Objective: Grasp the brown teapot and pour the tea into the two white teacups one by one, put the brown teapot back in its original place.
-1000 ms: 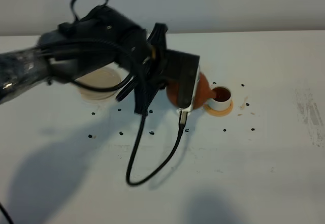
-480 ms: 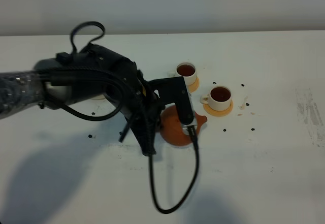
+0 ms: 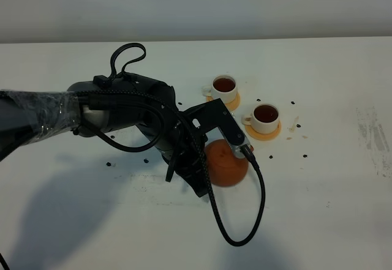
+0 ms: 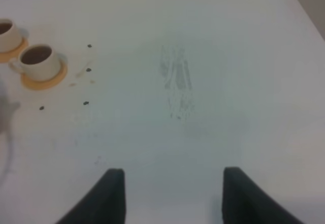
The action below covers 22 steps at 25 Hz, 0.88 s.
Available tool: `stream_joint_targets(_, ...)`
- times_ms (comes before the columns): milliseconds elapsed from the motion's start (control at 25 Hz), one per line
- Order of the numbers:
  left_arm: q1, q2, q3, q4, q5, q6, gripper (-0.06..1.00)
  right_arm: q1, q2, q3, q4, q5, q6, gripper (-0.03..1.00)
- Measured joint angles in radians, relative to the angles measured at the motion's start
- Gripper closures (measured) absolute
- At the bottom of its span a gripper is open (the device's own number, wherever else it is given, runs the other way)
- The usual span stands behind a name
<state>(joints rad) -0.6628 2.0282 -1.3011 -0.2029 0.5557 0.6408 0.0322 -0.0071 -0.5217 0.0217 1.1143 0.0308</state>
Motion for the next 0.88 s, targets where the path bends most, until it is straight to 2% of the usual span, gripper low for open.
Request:
stream_joint_targets(320, 0.022, -0.019, -0.002, -0.001, 0.002, -0.074, 0.86, 0.0, 0.0, 0.0, 0.0, 0.0, 0.0, 0.55)
stream_joint_targets(440, 0.06, -0.048, -0.001, 0.018, 0.002, -0.091, 0.86, 0.0, 0.0, 0.0, 0.0, 0.0, 0.0, 0.55)
stream_joint_targets(640, 0.128, -0.118, 0.0, 0.105, 0.014, -0.191, 0.86, 0.0, 0.0, 0.0, 0.0, 0.0, 0.0, 0.55)
stream_joint_targets(880, 0.244, -0.167, 0.0, 0.141, 0.104, -0.266, 0.86, 0.0, 0.0, 0.0, 0.0, 0.0, 0.0, 0.55)
